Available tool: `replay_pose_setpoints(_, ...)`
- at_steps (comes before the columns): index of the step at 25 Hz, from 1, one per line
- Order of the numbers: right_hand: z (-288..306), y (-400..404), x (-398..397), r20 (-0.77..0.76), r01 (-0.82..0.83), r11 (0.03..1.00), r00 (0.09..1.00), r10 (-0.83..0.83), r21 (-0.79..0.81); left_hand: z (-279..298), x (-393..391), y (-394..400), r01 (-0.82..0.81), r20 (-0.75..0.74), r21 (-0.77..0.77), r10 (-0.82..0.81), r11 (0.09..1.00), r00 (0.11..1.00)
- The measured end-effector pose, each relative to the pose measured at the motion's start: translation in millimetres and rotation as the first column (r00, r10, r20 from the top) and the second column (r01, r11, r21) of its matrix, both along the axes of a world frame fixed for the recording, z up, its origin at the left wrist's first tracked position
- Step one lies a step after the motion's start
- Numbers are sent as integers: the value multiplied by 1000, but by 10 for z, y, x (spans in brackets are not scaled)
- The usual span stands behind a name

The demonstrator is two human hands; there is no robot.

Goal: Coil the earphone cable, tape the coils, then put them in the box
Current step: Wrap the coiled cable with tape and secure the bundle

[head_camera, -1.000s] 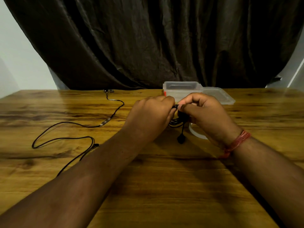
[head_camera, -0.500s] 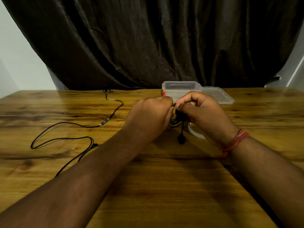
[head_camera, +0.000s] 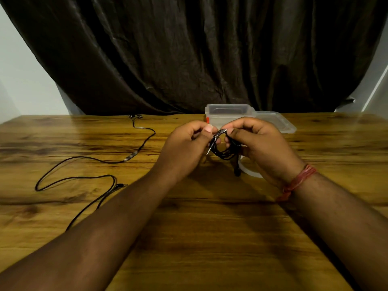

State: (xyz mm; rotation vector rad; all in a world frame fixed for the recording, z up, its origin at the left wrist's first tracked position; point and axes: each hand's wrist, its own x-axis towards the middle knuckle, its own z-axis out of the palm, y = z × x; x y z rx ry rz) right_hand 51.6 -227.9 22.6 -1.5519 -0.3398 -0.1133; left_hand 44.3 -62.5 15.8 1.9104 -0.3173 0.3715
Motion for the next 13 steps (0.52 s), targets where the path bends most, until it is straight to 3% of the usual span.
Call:
replay_pose_setpoints(5, 5, -3, 2, 8, -49, 999, 999, 49, 22, 15, 5, -16, 112, -145, -207, -144, 972, 979)
replay_pose_setpoints(10, -14, -41, 29, 80, -39, 995, 996, 46, -89, 9, -7, -7, 184, -211, -167, -218, 969, 953)
replay_pose_setpoints(13, -3, -44, 21, 81, -56, 995, 995, 62, -77, 18, -22, -13, 204, -209, -195, -244, 959, 947)
